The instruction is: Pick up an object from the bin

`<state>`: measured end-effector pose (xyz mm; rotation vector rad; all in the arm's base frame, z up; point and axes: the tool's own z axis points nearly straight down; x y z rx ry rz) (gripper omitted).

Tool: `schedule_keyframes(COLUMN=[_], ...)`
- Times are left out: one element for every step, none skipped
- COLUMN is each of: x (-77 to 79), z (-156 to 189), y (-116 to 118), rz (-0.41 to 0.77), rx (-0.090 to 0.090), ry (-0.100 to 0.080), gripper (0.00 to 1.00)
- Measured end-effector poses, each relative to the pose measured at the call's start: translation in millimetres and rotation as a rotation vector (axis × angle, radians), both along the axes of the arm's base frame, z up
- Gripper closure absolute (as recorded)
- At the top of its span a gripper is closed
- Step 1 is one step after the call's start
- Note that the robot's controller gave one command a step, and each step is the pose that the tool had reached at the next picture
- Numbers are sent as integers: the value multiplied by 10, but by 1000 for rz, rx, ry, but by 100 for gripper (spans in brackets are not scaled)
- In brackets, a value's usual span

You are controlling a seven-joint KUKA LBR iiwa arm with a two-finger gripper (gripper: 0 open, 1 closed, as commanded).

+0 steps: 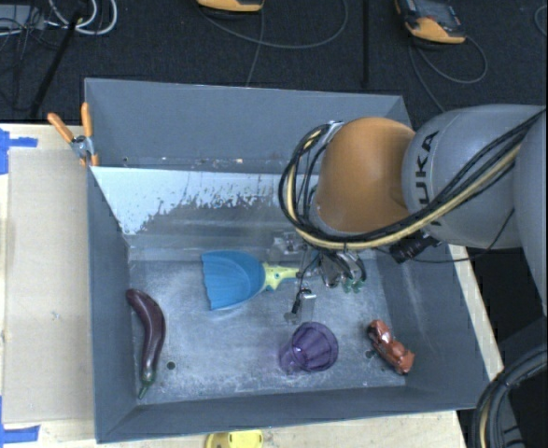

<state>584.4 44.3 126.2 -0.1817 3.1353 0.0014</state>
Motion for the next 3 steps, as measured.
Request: schedule_keyframes(x=[255, 200, 200], z=[-314, -544, -544], y=[231, 709, 708], rz=[12, -54, -54], rx=[-1, 1, 1], ry=[-10, -7, -7], gripper=[0, 100, 100])
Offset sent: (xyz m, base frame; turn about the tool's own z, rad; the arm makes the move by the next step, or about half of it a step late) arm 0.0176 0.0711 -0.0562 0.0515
